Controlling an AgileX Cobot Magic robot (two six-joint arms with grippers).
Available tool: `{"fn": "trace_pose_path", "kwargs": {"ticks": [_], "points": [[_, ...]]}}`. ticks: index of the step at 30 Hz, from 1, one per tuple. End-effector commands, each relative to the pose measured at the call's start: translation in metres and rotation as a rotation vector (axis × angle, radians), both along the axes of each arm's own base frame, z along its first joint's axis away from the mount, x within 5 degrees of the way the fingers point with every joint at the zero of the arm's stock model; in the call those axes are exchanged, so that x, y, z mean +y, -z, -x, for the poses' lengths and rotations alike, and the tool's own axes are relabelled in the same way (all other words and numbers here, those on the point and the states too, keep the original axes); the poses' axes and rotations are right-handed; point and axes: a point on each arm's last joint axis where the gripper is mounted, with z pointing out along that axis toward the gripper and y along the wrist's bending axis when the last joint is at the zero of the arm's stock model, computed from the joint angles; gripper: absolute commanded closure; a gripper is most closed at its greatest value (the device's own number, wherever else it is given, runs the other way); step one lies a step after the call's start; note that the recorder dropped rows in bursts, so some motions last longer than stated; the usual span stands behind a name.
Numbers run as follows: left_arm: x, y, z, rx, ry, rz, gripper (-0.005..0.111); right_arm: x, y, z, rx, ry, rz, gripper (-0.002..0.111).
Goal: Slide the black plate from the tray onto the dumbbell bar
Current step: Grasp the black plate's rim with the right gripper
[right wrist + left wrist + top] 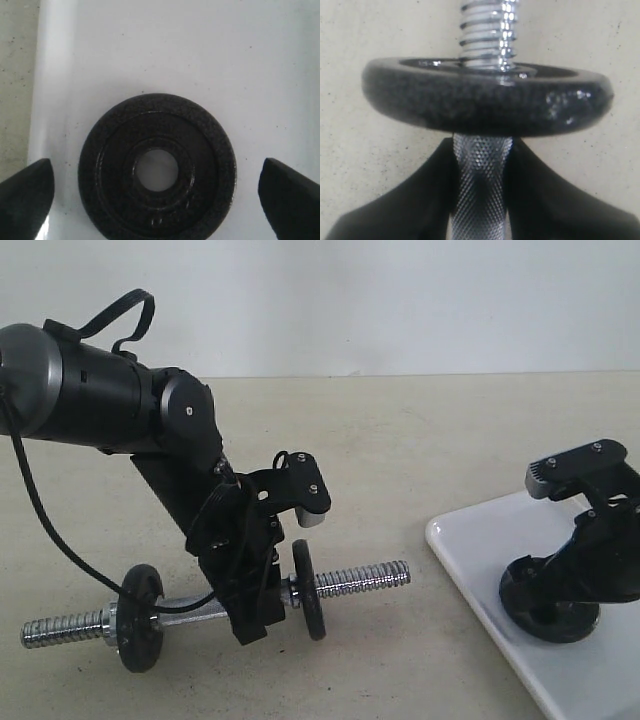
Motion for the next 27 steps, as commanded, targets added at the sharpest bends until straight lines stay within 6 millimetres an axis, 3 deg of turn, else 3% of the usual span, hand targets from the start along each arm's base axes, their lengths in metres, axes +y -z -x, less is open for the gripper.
{"fn": "trace_pose_path", "kwargs": {"ticks": [1,27], "points": [[-0.001,-0.001,0.003,0.021,-0.012,0.014,0.102,0.000,0.001,-0.002,-0.011,0.016,0.000,0.003],[-0.002,-0.001,0.002,0.011,-0.015,0.018,0.102,-0.001,0.026,-0.007,0.050,0.054,0.015,0.003]]}}
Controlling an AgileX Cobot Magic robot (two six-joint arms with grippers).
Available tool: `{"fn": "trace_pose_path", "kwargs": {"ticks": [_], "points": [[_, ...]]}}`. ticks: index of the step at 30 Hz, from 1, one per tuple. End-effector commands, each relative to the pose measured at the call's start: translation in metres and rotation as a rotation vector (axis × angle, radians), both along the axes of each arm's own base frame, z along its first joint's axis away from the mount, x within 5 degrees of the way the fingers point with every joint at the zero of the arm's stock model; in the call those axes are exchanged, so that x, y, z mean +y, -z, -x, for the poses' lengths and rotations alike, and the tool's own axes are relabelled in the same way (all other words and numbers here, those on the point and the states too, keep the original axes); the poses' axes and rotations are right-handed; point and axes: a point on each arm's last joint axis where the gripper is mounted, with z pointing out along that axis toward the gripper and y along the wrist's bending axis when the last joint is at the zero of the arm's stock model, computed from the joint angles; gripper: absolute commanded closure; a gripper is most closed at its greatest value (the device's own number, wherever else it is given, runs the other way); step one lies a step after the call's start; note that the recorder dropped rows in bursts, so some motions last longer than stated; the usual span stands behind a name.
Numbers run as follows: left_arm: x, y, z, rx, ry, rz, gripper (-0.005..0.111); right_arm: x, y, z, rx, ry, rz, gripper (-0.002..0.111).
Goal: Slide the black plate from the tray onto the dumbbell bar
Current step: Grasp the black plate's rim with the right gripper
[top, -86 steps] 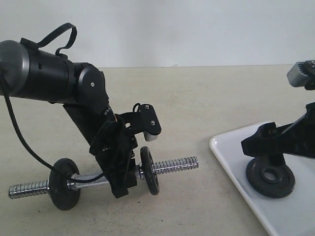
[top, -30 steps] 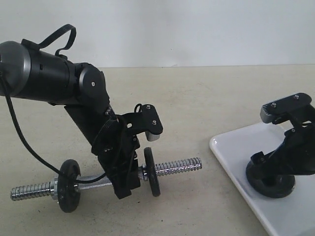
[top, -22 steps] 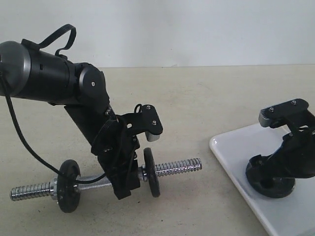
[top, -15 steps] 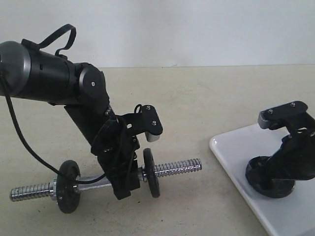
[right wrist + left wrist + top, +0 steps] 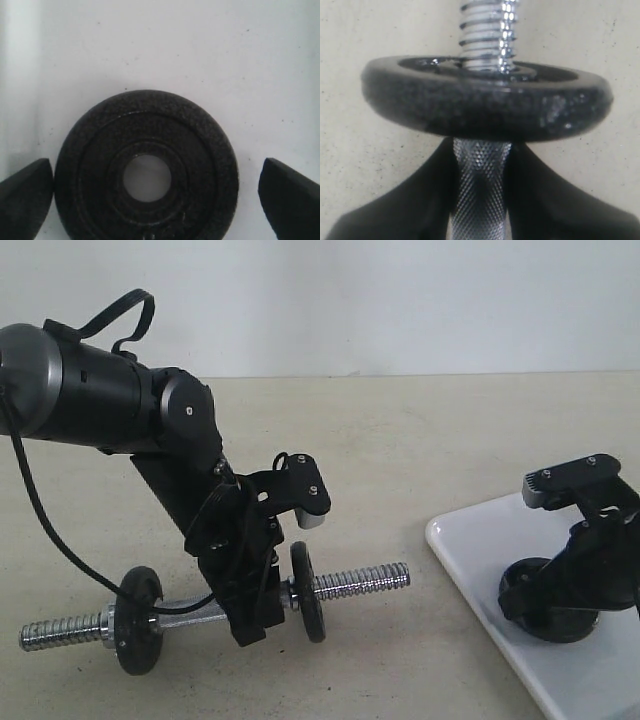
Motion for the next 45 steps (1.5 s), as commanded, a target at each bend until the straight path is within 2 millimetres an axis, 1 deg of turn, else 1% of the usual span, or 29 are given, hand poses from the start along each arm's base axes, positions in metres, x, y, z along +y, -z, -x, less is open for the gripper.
{"fn": "trace_pose_path", "kwargs": {"ticks": [1,3,7,9,10,12,13,15,19,20,21,22,30,40,45], "points": [[-0.002,-0.001,0.001,0.001,-0.019,0.020,0.102,0.001,0.010,-0.002,0.030,0.003,0.006,0.003],[-0.002,-0.001,0.001,0.001,-0.019,0.020,0.102,0.002,0.012,-0.005,0.063,0.008,-0.006,0.003],[-0.002,-0.001,0.001,0.001,-0.019,0.020,0.102,0.007,0.010,-0.016,0.106,0.024,-0.040,0.004],[-0.002,-0.001,0.001,0.001,-0.019,0.020,0.102,0.008,0.010,-0.014,0.133,0.017,-0.047,0.011],[-0.002,-0.001,0.001,0.001,-0.019,0.020,0.102,0.009,0.010,-0.012,0.161,0.008,-0.050,0.019],[-0.002,-0.001,0.001,0.001,-0.019,0.020,0.102,0.009,0.011,-0.008,0.196,0.000,-0.057,0.028],[-0.002,-0.001,0.001,0.001,-0.019,0.020,0.102,0.010,0.011,-0.007,0.218,-0.006,-0.062,0.026],[-0.002,-0.001,0.001,0.001,-0.019,0.020,0.102,0.013,0.007,-0.007,0.260,-0.022,-0.077,0.020],[-0.001,-0.001,0.002,0.016,-0.014,0.015,0.102,0.015,0.000,-0.013,0.298,-0.026,-0.086,0.018],[-0.001,-0.001,0.002,0.018,-0.014,0.014,0.102,0.013,0.000,-0.012,0.301,-0.023,-0.072,0.014],[-0.001,-0.001,0.002,0.018,-0.014,0.014,0.102,0.012,0.001,-0.012,0.306,-0.015,-0.058,0.008],[-0.001,-0.001,0.002,0.018,-0.014,0.014,0.102,0.011,0.001,-0.012,0.309,-0.002,-0.052,0.004],[-0.001,-0.001,0.003,0.021,-0.013,0.013,0.102,0.010,0.001,-0.009,0.334,-0.021,-0.032,0.003],[-0.001,-0.001,0.003,0.021,-0.013,0.013,0.102,0.000,0.002,-0.013,0.299,0.070,0.055,0.003],[-0.001,-0.001,0.002,0.019,-0.013,0.014,0.102,0.000,0.002,-0.014,0.289,0.066,0.063,0.003]]}}
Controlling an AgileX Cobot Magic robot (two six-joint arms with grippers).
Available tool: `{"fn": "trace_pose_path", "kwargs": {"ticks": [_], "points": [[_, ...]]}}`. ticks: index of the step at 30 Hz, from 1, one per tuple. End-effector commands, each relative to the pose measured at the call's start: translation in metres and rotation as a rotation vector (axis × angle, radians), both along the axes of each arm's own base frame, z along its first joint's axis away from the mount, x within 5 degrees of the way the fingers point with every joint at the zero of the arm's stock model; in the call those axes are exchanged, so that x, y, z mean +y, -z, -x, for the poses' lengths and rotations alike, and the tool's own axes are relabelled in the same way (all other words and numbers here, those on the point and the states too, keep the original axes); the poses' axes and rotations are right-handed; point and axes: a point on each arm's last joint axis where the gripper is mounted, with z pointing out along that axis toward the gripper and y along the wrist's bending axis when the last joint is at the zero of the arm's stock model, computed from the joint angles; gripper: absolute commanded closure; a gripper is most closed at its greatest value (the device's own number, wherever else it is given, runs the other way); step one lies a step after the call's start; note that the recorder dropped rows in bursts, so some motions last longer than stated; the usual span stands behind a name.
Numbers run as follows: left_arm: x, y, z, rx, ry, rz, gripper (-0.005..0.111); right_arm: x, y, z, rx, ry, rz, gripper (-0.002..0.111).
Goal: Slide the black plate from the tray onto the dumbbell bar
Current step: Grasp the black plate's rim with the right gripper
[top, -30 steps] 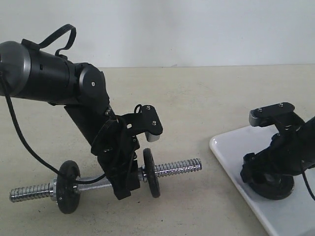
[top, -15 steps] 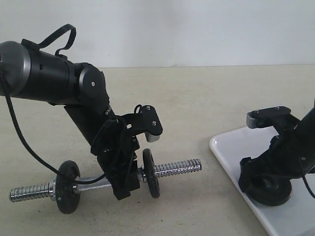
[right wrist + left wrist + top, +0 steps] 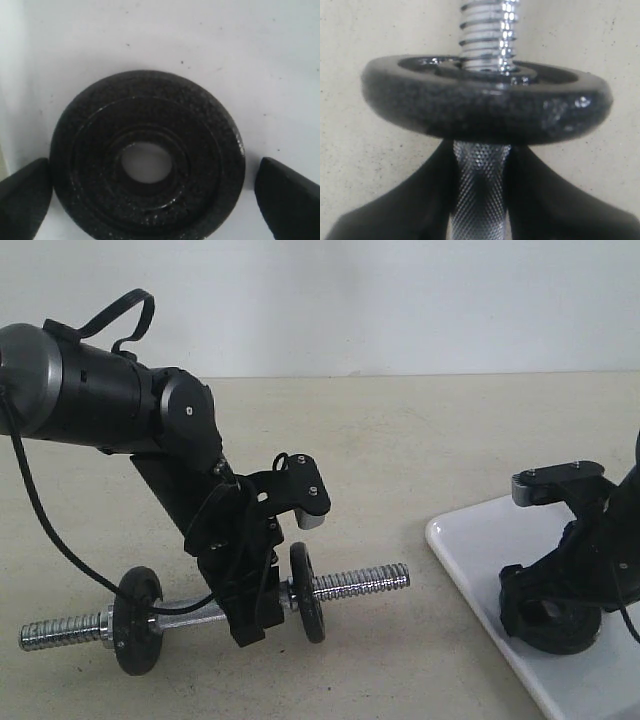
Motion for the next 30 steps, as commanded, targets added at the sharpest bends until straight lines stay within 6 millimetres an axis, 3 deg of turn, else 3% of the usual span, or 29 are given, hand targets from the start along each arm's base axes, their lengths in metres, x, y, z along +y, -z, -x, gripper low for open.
{"fn": "trace_pose_path", "kwargs": {"ticks": [1,24,30], "points": [[-0.001,-0.001,0.002,0.018,-0.015,0.014,0.102,-0.004,0.004,0.000,0.006,-0.004,0.030,0.003],[-0.001,-0.001,0.002,0.018,-0.015,0.014,0.102,-0.003,0.003,-0.005,-0.047,0.057,0.015,0.003],[-0.001,-0.001,0.002,0.018,-0.015,0.014,0.102,-0.003,0.014,-0.006,0.000,0.068,0.022,0.003]]}}
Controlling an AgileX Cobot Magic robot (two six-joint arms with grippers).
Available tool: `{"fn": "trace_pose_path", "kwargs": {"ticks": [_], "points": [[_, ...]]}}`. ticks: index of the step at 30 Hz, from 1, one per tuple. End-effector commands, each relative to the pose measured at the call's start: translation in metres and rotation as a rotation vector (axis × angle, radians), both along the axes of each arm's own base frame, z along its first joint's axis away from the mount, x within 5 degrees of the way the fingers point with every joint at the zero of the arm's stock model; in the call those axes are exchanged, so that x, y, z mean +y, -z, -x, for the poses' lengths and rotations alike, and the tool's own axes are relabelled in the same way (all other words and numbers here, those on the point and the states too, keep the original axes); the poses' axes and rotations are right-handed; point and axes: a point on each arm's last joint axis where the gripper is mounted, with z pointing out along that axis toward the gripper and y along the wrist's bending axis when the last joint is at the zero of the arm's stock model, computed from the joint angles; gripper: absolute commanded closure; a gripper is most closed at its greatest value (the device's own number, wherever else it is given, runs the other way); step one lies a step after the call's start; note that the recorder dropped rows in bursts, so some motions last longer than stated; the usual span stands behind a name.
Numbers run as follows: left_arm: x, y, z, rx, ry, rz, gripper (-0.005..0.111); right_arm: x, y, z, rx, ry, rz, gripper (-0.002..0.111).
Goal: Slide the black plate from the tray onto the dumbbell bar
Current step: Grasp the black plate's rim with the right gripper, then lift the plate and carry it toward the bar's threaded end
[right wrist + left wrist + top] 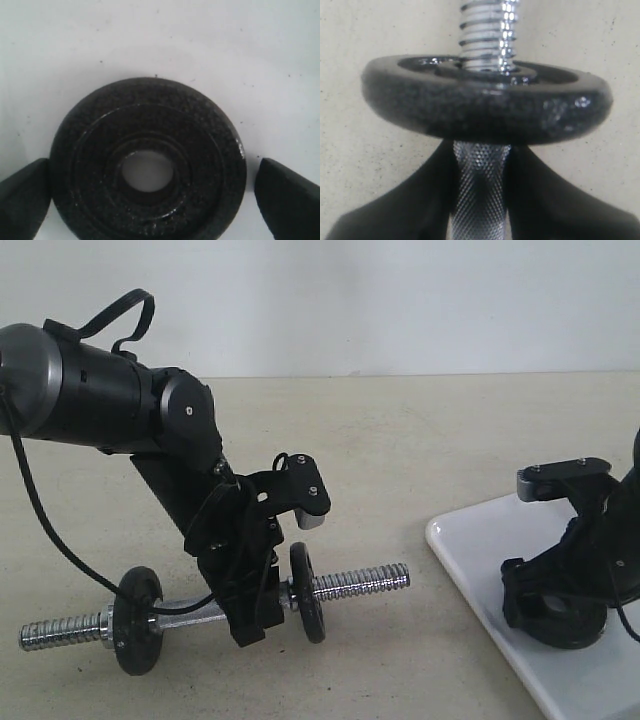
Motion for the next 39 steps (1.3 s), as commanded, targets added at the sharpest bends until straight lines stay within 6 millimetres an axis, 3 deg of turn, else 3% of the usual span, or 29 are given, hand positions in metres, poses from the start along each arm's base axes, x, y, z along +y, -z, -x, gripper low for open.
{"fn": "trace_pose_path", "kwargs": {"ticks": [1,14,22,25,31,34,37,39], "points": [[-0.0013,-0.0013,0.0023,0.018,-0.015,0.014,0.102,-0.0009,0.0108,-0.0037,0.036,0.016,0.008,0.003],[-0.0014,-0.0013,0.0021,0.016,-0.016,0.015,0.102,0.0017,0.0028,-0.0109,0.057,0.035,-0.008,0.006],[-0.0014,-0.0013,0.0021,0.016,-0.016,0.015,0.102,0.0050,0.0026,-0.0104,0.067,0.084,-0.051,0.055],[-0.0014,-0.0013,0.0021,0.016,-0.016,0.015,0.102,0.0052,0.0025,-0.0109,0.062,0.088,-0.055,0.062],[-0.0014,-0.0013,0.0021,0.016,-0.016,0.015,0.102,0.0052,0.0024,-0.0116,0.054,0.084,-0.055,0.063],[-0.0014,-0.0013,0.0021,0.016,-0.016,0.015,0.102,0.0054,0.0024,-0.0118,0.052,0.087,-0.058,0.080],[-0.0013,-0.0013,0.0023,0.018,-0.015,0.014,0.102,0.0055,0.0024,-0.0118,0.053,0.091,-0.059,0.108],[-0.0012,-0.0012,0.0025,0.020,-0.012,0.014,0.102,0.0054,0.0023,-0.0119,0.054,0.103,-0.068,0.108]]}}
